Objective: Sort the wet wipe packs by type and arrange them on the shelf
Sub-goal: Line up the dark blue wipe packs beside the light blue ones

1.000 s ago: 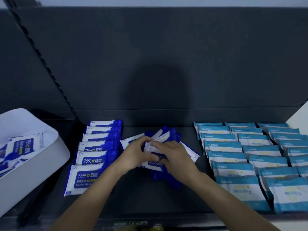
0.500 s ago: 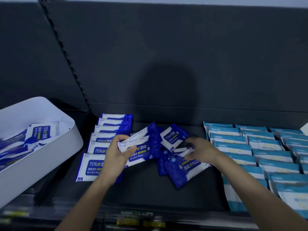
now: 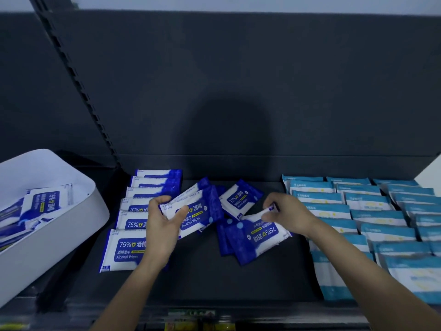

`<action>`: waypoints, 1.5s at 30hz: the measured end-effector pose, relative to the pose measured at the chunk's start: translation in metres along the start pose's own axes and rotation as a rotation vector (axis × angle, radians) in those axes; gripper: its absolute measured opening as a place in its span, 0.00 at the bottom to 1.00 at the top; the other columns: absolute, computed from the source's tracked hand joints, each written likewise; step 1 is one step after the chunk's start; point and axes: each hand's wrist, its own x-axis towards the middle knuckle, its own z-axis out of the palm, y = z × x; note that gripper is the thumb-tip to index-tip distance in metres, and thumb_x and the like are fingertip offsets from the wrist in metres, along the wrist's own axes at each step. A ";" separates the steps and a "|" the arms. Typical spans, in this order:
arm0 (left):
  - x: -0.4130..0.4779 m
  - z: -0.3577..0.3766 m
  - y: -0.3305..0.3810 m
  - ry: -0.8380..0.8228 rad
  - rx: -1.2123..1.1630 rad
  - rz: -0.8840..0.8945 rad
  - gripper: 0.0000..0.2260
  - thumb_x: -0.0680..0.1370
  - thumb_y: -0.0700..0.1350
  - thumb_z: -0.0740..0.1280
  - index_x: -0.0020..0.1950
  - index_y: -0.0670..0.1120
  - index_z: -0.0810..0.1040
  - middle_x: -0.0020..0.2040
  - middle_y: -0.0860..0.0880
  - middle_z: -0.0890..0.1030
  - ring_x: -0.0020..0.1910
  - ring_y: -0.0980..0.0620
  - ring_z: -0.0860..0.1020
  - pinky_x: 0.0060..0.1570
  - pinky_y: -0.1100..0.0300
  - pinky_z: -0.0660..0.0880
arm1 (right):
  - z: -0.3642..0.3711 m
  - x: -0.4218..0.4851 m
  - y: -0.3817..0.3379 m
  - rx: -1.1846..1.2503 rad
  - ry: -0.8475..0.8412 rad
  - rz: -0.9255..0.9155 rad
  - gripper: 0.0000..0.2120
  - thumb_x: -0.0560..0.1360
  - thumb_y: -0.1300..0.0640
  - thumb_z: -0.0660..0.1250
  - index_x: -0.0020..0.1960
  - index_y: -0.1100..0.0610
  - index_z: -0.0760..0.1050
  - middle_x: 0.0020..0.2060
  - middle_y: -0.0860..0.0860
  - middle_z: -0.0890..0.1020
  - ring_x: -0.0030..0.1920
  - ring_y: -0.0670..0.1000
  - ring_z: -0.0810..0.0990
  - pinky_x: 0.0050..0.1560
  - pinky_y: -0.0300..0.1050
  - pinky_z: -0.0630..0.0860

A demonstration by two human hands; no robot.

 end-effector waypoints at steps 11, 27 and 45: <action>0.007 -0.007 0.012 0.128 -0.060 0.102 0.14 0.78 0.41 0.68 0.58 0.52 0.66 0.42 0.53 0.75 0.42 0.49 0.78 0.53 0.43 0.76 | 0.025 0.049 -0.039 -0.354 -0.154 -0.268 0.28 0.75 0.61 0.67 0.73 0.57 0.64 0.70 0.56 0.68 0.69 0.55 0.67 0.67 0.44 0.65; 0.018 -0.035 0.013 0.347 -0.036 0.113 0.14 0.78 0.41 0.67 0.59 0.49 0.65 0.51 0.50 0.78 0.49 0.51 0.80 0.49 0.56 0.75 | 0.017 0.095 -0.089 -0.477 -0.243 -0.411 0.10 0.71 0.55 0.71 0.49 0.58 0.75 0.47 0.51 0.74 0.49 0.53 0.74 0.50 0.50 0.73; 0.015 -0.043 0.011 0.316 -0.128 0.048 0.12 0.79 0.41 0.66 0.58 0.49 0.66 0.50 0.53 0.78 0.39 0.59 0.81 0.25 0.69 0.73 | 0.030 0.070 -0.085 -0.435 -0.333 -0.559 0.25 0.65 0.53 0.77 0.57 0.51 0.70 0.50 0.45 0.73 0.50 0.47 0.72 0.50 0.46 0.74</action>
